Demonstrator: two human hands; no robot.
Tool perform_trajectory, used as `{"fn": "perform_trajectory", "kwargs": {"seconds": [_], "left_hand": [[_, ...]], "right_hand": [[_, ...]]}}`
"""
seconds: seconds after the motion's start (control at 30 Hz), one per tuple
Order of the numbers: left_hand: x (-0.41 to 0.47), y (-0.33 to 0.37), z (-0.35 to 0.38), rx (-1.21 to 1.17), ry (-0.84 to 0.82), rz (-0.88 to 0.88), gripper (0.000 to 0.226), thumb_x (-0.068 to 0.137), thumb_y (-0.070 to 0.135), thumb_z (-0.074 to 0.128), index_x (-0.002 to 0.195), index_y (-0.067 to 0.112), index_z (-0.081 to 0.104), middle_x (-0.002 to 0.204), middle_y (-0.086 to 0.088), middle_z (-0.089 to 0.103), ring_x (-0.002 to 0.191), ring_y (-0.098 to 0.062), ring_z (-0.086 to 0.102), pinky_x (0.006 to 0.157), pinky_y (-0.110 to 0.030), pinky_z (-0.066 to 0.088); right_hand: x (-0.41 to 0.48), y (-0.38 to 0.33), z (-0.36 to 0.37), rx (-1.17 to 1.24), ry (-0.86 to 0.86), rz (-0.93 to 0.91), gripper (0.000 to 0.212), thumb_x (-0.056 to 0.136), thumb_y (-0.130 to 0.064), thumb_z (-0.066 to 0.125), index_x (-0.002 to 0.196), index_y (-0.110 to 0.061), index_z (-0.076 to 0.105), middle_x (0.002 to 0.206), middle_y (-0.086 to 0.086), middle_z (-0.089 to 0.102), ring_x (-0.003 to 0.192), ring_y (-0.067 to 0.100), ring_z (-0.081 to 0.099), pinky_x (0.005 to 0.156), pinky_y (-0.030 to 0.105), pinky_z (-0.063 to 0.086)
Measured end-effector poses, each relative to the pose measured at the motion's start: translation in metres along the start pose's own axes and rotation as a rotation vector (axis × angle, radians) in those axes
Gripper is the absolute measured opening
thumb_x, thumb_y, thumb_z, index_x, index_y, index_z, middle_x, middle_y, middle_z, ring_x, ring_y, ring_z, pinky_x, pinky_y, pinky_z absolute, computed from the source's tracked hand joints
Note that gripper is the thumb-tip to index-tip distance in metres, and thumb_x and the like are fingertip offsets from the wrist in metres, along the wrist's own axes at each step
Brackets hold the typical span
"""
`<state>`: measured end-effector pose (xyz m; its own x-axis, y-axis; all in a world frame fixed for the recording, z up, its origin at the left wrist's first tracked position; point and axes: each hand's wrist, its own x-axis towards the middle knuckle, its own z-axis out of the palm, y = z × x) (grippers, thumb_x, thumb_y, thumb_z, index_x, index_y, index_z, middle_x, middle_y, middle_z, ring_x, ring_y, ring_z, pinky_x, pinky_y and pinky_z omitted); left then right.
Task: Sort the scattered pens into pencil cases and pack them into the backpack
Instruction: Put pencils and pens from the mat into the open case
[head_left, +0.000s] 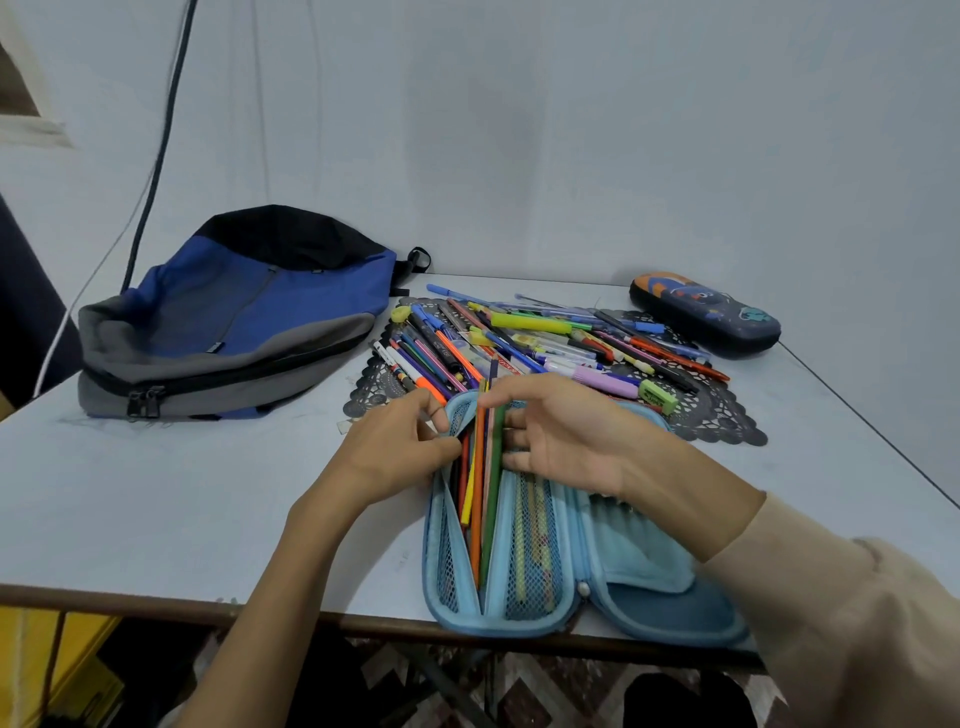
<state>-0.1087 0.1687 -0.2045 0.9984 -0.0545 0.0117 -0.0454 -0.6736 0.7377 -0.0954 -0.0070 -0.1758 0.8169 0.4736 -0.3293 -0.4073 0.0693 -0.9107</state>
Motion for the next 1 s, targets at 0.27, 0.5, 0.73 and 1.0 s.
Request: {"fn": "perform_trajectory", "kwargs": {"seconds": [0.27,0.5,0.73,1.0], "left_hand": [[0.006,-0.006,0.003,0.026,0.008,0.002,0.015,0.077,0.022,0.069,0.083,0.021,0.055,0.075,-0.003,0.070,0.075,-0.025,0.068,0.078,-0.048,0.056],[0.007,-0.004,0.007,0.066,0.044,0.014,0.015,0.079,0.023,0.069,0.083,0.022,0.056,0.075,-0.002,0.070,0.071,-0.021,0.068,0.079,-0.044,0.055],[0.012,-0.002,0.010,0.154,0.084,0.049,0.007,0.083,0.024,0.067,0.089,0.023,0.064,0.069,-0.001,0.068,0.065,-0.018,0.065,0.076,-0.042,0.056],[0.017,-0.001,0.014,0.246,0.160,0.077,0.010,0.084,0.031,0.062,0.075,0.028,0.063,0.069,0.001,0.069,0.063,-0.017,0.065,0.074,-0.038,0.058]], "right_hand": [[-0.012,-0.015,-0.005,-0.017,-0.028,-0.066,0.020,0.079,-0.015,0.065,0.090,-0.020,0.049,0.105,0.008,0.040,0.103,0.020,0.035,0.099,0.033,0.034],[0.027,-0.027,-0.017,-0.693,0.266,-0.253,0.048,0.095,-0.010,0.052,0.142,-0.014,0.047,0.150,0.000,0.041,0.136,0.015,0.038,0.108,0.028,0.030],[0.059,-0.019,-0.013,-1.225,0.340,-0.289,0.033,0.092,-0.008,0.043,0.111,0.008,0.065,0.116,0.022,0.066,0.107,0.035,0.060,0.089,0.039,0.050],[0.057,-0.011,-0.006,-1.428,0.325,-0.305,0.031,0.081,-0.001,0.045,0.100,0.010,0.068,0.107,0.025,0.065,0.096,0.036,0.063,0.083,0.048,0.053]]}}
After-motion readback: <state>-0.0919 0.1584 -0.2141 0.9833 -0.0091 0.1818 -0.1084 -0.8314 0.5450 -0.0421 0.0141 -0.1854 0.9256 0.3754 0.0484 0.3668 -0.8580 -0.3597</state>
